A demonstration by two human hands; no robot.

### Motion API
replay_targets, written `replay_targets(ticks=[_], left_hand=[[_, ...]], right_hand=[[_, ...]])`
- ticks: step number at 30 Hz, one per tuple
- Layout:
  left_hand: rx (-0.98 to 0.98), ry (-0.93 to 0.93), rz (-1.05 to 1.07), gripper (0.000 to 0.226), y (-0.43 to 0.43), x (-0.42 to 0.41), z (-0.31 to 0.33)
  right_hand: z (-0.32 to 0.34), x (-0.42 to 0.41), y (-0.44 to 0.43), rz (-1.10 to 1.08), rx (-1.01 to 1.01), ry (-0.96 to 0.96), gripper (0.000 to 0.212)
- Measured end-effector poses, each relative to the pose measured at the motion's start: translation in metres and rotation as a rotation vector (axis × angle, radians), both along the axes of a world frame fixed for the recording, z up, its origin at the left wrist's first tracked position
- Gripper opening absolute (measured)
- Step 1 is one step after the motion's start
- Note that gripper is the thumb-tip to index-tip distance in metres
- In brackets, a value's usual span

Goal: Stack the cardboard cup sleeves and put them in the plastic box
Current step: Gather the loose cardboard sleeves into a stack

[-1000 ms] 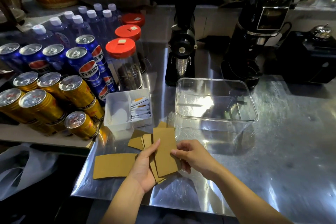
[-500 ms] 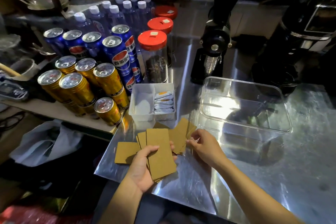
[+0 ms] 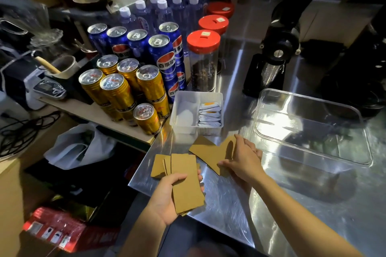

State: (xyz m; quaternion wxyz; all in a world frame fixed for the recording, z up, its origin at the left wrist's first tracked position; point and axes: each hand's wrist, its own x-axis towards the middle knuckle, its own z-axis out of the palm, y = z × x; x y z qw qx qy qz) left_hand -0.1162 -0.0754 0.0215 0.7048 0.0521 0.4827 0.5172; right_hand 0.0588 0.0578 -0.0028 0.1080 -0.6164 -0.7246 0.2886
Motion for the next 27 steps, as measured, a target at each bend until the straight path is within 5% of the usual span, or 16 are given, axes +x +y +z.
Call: replay_targets(ticks=[7, 15, 27], left_hand=[[-0.067, 0.004, -0.006, 0.040, 0.004, 0.010, 0.004], [-0.114, 0.039, 0.017, 0.043, 0.005, 0.017, 0.006], [-0.142, 0.091, 0.039, 0.039, 0.005, 0.022, 0.007]], right_hand=[[-0.001, 0.002, -0.007, 0.060, 0.068, -0.125, 0.060], [0.004, -0.006, -0.008, 0.061, -0.101, -0.067, 0.029], [0.016, -0.009, -0.013, 0.042, -0.226, 0.059, 0.029]])
